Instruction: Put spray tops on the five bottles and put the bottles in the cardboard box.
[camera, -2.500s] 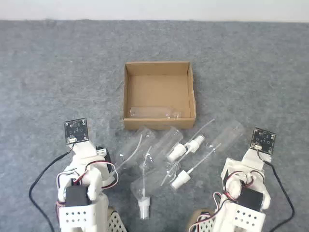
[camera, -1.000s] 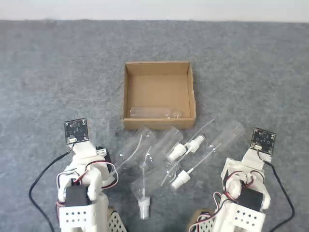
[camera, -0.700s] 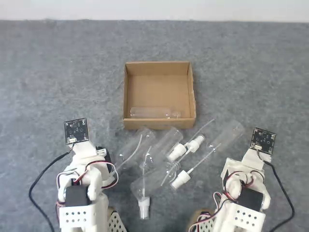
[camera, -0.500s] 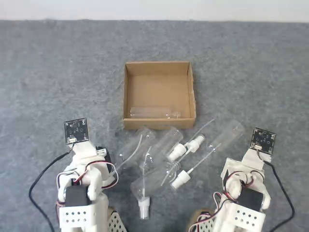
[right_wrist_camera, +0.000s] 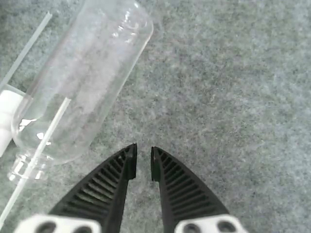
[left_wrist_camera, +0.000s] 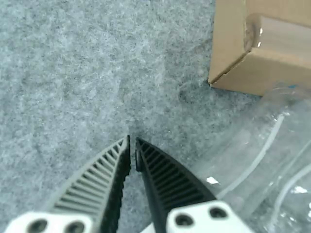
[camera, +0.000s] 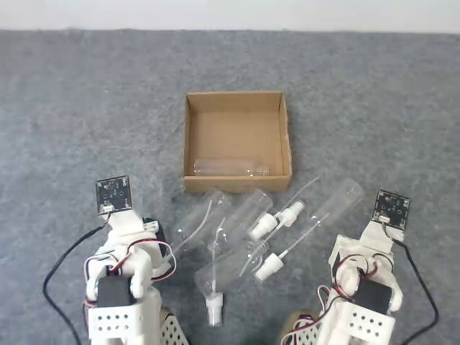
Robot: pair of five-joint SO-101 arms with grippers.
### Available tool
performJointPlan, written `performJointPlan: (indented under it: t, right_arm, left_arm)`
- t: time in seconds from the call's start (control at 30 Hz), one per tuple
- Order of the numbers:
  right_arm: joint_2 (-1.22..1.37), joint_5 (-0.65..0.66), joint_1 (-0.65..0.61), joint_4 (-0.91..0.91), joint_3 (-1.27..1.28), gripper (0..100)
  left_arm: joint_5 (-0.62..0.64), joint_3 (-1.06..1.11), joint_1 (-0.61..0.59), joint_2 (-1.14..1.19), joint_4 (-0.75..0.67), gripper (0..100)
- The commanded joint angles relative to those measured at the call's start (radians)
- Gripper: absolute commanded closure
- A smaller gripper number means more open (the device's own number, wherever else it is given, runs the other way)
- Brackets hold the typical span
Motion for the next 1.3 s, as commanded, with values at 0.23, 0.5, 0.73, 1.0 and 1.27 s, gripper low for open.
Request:
performJointPlan:
  t: [0.23, 0.5, 0.73, 1.0, 1.27]
  right_arm:
    - [-0.016, -0.012, 0.008, 0.010, 0.021, 99.2]
    - [-0.016, -0.014, -0.054, 0.010, 0.021, 99.2]
    - [-0.016, -0.015, -0.082, 0.010, 0.021, 99.2]
    - [-0.016, -0.011, -0.093, 0.010, 0.015, 99.2]
    - [-0.016, 0.146, -0.090, 0.013, -0.166, 99.2]
  left_arm:
    - [-0.005, -0.013, 0.000, -0.015, 0.005, 99]
    - [-0.005, -0.013, 0.000, -0.015, 0.005, 99]
    - [-0.005, -0.013, 0.000, -0.015, 0.005, 99]
    - [-0.005, -0.013, 0.000, -0.015, 0.005, 99]
    - [-0.005, -0.013, 0.000, -0.015, 0.005, 99]
